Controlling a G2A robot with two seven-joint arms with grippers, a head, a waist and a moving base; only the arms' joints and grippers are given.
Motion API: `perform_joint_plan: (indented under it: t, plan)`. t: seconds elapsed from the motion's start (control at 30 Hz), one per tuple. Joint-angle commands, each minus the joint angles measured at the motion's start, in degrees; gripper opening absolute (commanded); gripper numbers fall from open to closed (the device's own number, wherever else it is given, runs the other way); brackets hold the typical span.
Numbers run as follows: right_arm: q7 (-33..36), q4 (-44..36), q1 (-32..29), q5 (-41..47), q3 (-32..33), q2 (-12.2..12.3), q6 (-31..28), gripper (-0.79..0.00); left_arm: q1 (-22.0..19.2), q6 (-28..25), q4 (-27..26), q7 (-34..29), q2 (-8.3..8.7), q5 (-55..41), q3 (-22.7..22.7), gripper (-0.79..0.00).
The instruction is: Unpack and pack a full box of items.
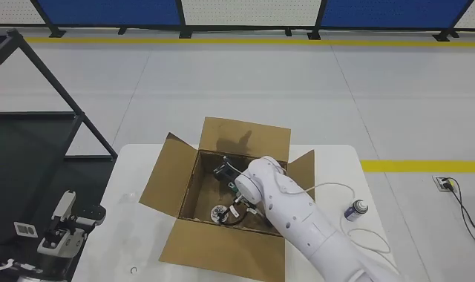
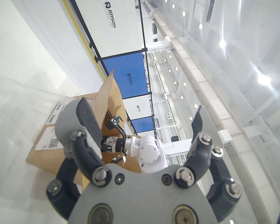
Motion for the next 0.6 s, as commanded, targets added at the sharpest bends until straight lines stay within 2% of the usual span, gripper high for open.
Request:
perform_joint_plan:
  t: [0.0, 0.3, 0.47, 0.57]
  plan:
    - [-0.25, 2.43, 0.62, 0.43, -0.76, -0.87, 0.12, -0.785, 0.0, 0.0, 0.0, 0.0, 0.0, 0.0, 0.0, 0.0]
    - [-2.49, 12.74, 3.4, 3.14, -2.76, -4.9, -0.06, -0.785, 0.0, 0.0, 0.0, 0.0, 0.0, 0.0, 0.0, 0.0]
    - [-3.59, 16.95, 4.48, 3.9, -3.24, -6.57, -0.34, -0.705, 0.0, 0.0, 0.0, 0.0, 0.0, 0.0, 0.0, 0.0]
    - [-4.15, 19.02, 5.13, 4.19, -3.34, -7.36, -0.5, -0.705, 0.0, 0.0, 0.0, 0.0, 0.0, 0.0, 0.0, 0.0]
